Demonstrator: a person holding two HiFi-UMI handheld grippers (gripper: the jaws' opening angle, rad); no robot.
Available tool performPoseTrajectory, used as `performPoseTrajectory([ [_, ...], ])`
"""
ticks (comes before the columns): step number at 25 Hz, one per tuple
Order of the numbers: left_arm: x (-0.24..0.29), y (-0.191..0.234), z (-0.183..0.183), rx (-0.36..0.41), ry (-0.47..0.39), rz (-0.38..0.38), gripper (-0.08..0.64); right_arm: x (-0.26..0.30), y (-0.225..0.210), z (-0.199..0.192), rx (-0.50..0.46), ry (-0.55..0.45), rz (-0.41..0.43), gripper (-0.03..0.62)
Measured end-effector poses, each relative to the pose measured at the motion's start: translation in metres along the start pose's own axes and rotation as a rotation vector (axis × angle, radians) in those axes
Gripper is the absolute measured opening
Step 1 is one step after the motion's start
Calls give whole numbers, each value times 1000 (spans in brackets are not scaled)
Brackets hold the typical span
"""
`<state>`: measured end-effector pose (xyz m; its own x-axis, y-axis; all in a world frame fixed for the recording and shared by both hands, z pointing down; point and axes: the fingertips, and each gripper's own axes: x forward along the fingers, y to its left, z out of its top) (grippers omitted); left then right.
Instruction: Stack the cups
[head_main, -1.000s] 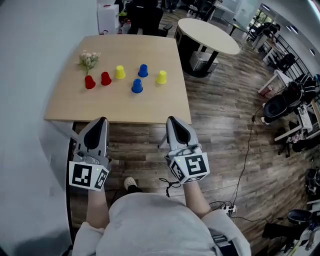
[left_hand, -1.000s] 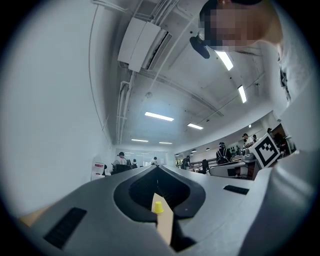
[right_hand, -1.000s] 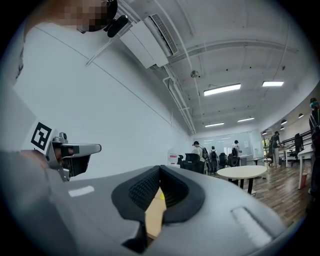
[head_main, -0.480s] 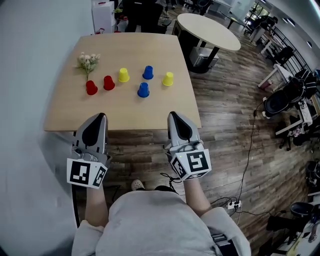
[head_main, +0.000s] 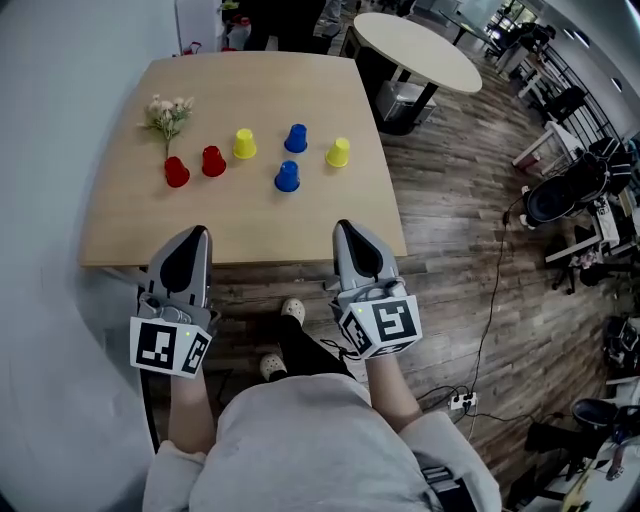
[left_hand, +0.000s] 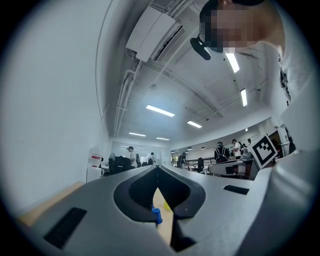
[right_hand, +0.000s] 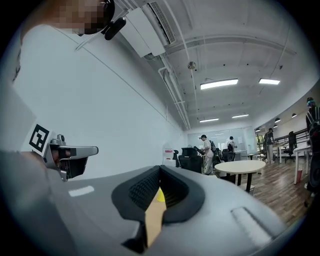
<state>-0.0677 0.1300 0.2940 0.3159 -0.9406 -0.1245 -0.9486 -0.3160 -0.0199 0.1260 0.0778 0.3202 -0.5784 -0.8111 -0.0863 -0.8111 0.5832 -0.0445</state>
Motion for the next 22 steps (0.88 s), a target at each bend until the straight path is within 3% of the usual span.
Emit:
performPoseTrajectory([
  [22, 140, 96, -12, 28, 10, 97, 8, 191, -62, -8, 8, 11, 113, 12],
])
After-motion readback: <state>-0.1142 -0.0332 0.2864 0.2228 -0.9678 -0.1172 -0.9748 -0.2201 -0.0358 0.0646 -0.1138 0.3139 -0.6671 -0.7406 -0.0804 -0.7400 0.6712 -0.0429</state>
